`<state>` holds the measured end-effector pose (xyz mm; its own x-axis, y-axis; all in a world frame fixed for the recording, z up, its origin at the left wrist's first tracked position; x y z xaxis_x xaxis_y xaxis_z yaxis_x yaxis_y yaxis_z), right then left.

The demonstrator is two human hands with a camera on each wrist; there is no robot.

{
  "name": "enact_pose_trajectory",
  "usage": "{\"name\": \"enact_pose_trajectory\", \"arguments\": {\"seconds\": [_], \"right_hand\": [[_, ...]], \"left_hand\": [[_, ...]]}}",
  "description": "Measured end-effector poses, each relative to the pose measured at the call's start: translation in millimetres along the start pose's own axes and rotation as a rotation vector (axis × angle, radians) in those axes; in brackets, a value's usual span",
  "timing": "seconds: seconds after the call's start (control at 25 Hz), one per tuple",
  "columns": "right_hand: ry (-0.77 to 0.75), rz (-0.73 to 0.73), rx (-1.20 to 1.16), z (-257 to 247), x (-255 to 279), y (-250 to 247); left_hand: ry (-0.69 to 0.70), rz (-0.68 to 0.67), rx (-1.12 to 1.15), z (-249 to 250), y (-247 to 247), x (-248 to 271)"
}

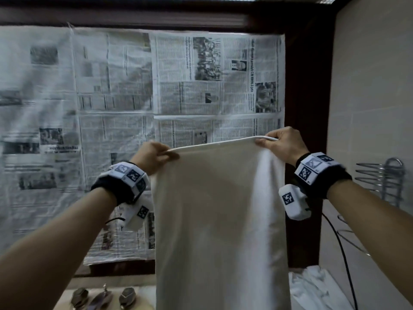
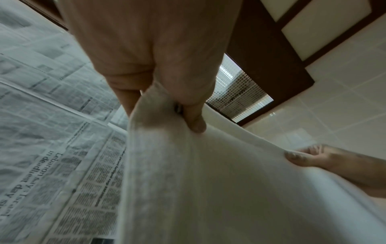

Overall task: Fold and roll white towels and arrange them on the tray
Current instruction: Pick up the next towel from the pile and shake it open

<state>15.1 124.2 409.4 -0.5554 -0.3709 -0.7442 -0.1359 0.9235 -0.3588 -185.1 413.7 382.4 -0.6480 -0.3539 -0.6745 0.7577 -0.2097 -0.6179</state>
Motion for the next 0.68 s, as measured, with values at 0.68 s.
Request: {"name": "enact_pose_trajectory", "arguments": {"seconds": [0.68], "right_hand": [[0.039,0.12,-0.4,-34,33,-57]], "left_hand": [[-0.045,0.285,0.519,59,-67,33]]}}
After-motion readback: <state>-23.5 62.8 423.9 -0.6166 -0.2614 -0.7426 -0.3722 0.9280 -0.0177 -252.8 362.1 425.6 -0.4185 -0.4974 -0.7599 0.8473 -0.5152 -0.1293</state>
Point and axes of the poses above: each hand's wrist, its own x-axis away from the middle knuckle, its own y-axis out of the palm, z = x × y, the point moved 2 cm from there along -x, towards the middle knuckle, and after that the axes turned 9 degrees about -x, right-handed, at the moved point
